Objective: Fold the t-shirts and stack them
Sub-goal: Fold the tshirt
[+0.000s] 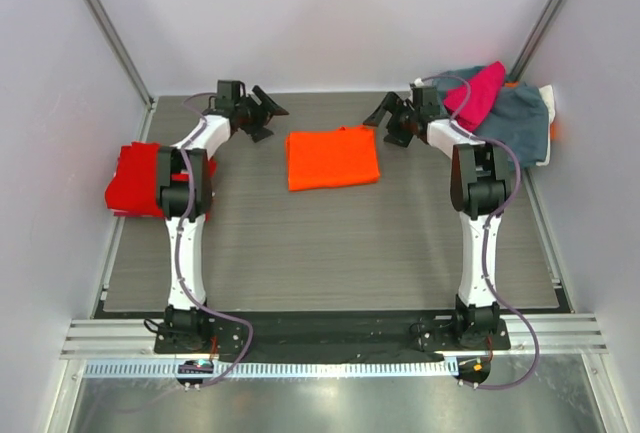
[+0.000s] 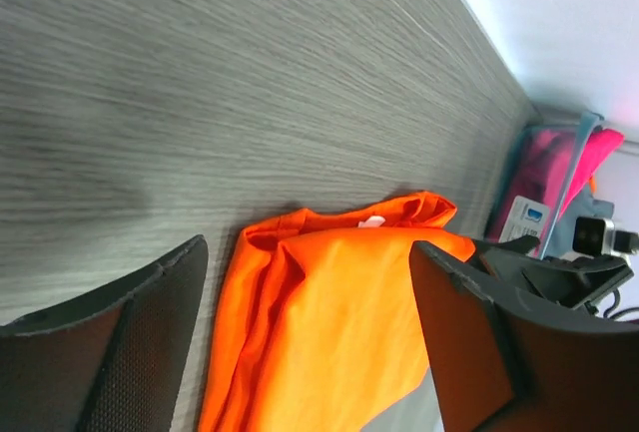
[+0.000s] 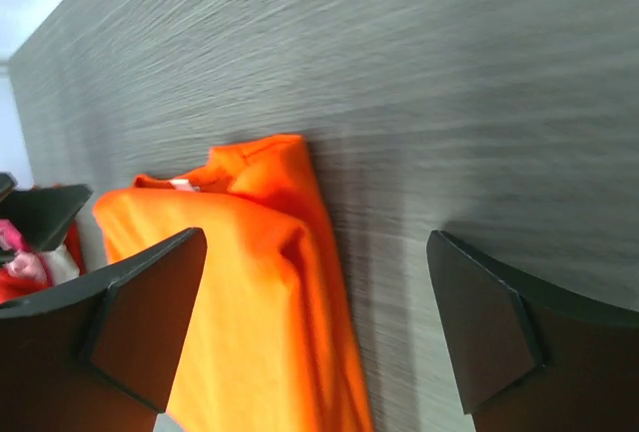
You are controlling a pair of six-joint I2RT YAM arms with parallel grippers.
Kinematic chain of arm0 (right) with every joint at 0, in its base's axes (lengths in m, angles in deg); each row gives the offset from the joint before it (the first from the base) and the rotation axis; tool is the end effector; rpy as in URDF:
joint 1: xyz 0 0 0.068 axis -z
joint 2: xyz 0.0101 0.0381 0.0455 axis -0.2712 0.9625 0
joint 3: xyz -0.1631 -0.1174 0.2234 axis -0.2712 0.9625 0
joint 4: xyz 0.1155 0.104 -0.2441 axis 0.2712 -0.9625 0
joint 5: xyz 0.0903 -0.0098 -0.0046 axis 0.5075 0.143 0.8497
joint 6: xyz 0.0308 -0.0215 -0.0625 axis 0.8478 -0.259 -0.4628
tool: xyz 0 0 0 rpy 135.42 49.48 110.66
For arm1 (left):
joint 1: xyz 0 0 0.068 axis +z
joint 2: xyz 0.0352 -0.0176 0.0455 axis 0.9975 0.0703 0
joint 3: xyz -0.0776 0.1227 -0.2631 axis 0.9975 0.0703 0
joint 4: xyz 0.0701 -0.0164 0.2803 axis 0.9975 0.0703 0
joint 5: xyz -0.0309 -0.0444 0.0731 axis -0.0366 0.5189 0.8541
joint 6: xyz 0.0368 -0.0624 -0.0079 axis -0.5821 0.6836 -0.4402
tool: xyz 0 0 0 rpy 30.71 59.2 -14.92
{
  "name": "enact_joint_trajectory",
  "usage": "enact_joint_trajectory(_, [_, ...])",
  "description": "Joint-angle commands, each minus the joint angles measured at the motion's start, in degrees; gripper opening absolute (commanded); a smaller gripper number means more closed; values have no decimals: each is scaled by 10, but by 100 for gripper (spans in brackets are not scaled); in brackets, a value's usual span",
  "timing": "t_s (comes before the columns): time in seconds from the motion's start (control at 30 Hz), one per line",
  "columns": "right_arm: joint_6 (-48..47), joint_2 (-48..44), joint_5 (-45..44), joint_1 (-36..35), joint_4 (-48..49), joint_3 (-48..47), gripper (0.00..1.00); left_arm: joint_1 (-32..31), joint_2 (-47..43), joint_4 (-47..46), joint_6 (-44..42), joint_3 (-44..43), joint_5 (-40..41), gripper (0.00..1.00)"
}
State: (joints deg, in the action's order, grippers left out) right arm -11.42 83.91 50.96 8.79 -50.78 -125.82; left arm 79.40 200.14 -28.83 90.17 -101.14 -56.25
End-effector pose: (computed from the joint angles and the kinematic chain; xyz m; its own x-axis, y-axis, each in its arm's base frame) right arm 0.5804 0.0939 0.1516 -0.7573 0.4568 -0.4667 0.0599 0.7602 0.6469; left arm 0.5982 -0.0938 0.1706 -0.7001 -0.6747 -0.2338 -0.2726 0.5551 -0.7859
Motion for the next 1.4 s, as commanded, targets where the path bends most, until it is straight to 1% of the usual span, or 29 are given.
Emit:
enact_joint_trajectory(0.0, [16, -92, -10, 1, 168, 89, 99, 1, -67, -40, -30, 19, -1, 83])
enact_joint_trajectory(0.03, [8, -100, -4, 1, 172, 101, 99, 0, -100, -52, -38, 65, 9, 83])
enact_joint_trajectory(0.1, [6, -115, 9, 1, 189, 136, 95, 0, -129, -78, -50, 116, 9, 81])
enact_joint_trajectory(0.13, [6, -119, 15, 1, 199, 149, 93, -1, -140, -85, -51, 136, 4, 79])
enact_joint_trajectory(0.17, [8, -124, 33, 1, 226, 172, 89, -3, -161, -96, -52, 177, 2, 74])
enact_joint_trajectory(0.23, [9, -124, 43, 1, 240, 189, 86, -8, -174, -121, -55, 208, -3, 71])
enact_joint_trajectory(0.27, [7, -122, 57, 1, 244, 189, 83, -14, -179, -125, -60, 221, -3, 68])
enact_joint_trajectory(0.4, [0, -96, 79, 2, 242, 175, 71, -24, -158, -126, -73, 208, -10, 59])
enact_joint_trajectory(0.47, [-2, -87, 81, 2, 235, 165, 66, -26, -143, -124, -68, 196, -12, 60])
enact_joint_trajectory(0.53, [-4, -75, 83, 2, 234, 156, 56, -29, -120, -112, -70, 172, -9, 63])
enact_joint_trajectory(0.63, [-9, -59, 83, 1, 228, 143, 50, -34, -93, -97, -71, 148, 0, 62])
enact_joint_trajectory(0.7, [-12, -53, 81, 2, 216, 135, 49, -34, -84, -77, -71, 136, 9, 61])
enact_joint_trajectory(0.83, [-24, -44, 78, 2, 206, 127, 49, -38, -82, -78, -74, 136, 19, 59])
enact_joint_trajectory(1.0, [-32, -45, 72, 3, 205, 129, 51, -45, -69, -77, -80, 121, 22, 54])
enact_joint_trajectory(1.1, [-36, -49, 57, 6, 204, 134, 61, -48, -59, -75, -84, 110, 26, 49])
enact_joint_trajectory(1.13, [-36, -48, 56, 7, 204, 134, 62, -50, -56, -71, -85, 105, 28, 48])
enact_joint_trajectory(1.2, [-38, -42, 56, 10, 203, 130, 61, -53, -45, -58, -89, 90, 38, 47])
enact_joint_trajectory(1.23, [-38, -37, 59, 10, 202, 122, 57, -55, -42, -53, -94, 83, 44, 47])
enact_joint_trajectory(1.3, [-39, -29, 67, 10, 194, 113, 53, -56, -33, -39, -97, 69, 55, 46])
enact_joint_trajectory(1.37, [-36, -17, 72, 10, 191, 101, 46, -56, -28, -35, -98, 62, 59, 46])
